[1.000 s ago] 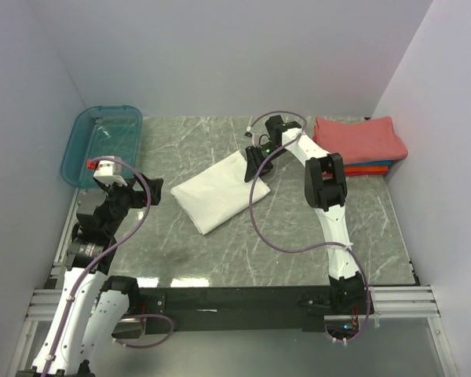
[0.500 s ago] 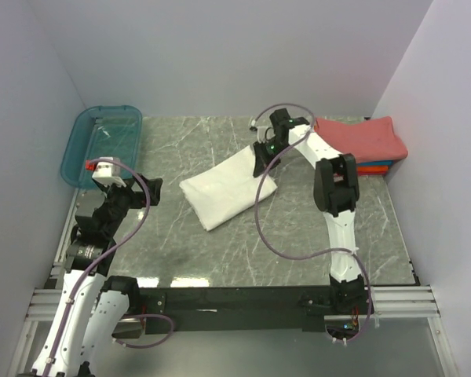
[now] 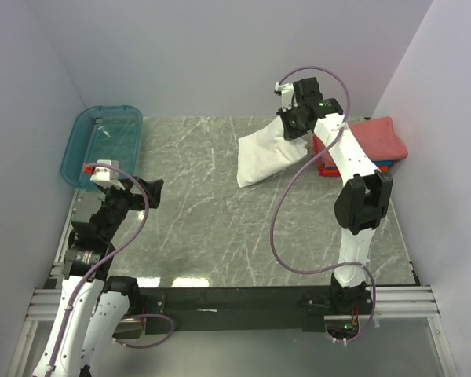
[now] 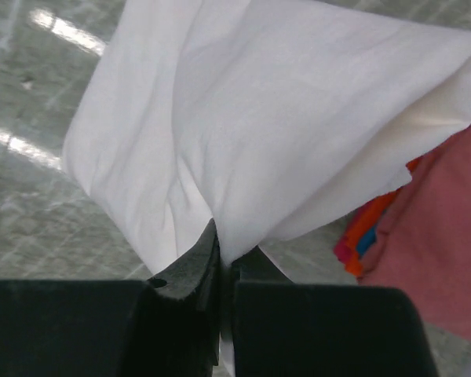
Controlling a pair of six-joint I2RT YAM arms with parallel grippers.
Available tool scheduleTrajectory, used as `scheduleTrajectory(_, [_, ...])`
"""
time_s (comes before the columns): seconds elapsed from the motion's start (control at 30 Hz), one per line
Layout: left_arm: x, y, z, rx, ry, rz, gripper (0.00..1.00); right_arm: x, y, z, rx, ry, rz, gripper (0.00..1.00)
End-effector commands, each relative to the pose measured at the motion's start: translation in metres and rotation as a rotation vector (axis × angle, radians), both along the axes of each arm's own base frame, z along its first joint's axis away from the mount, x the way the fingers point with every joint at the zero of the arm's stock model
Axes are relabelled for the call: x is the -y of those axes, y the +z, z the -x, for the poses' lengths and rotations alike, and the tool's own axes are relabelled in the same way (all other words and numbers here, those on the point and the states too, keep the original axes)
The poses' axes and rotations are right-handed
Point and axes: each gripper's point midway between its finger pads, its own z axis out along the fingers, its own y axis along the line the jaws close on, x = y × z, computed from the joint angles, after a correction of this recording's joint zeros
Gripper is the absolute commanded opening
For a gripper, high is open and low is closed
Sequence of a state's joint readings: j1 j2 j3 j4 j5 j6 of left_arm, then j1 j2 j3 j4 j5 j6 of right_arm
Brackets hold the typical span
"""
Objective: Fold and stack the t-shirts
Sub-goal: Neatly place the folded tshirt to the corner
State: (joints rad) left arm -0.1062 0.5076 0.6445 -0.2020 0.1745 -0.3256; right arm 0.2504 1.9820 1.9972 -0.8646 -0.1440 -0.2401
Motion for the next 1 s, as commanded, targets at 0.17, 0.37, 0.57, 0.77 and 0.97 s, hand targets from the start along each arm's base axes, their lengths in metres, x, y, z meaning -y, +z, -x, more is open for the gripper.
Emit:
scheduleTrajectory(0.17, [0.006,0.016,0.003,0.068,-0.047,-0.013,0.97,0.049,0.036,-0.017,0.117,-0.056,0.179,0.00])
scheduleTrajectory(0.37, [0.008,0.016,0.003,0.067,-0.057,-0.014,0.96,0.078,0.053,-0.030,0.141,-0.059,0.215,0.00])
scheduleTrajectory(0.57, [0.009,0.014,0.002,0.060,-0.059,-0.017,0.96,0.099,0.064,-0.040,0.161,-0.080,0.259,0.00])
scheduleTrajectory(0.77, [0.009,0.014,0.001,0.060,-0.062,-0.017,0.96,0.113,0.072,-0.036,0.179,-0.098,0.294,0.00])
scheduleTrajectory(0.97, [0.009,0.013,0.001,0.056,-0.064,-0.019,0.97,0.127,0.088,-0.031,0.203,-0.114,0.305,0.00])
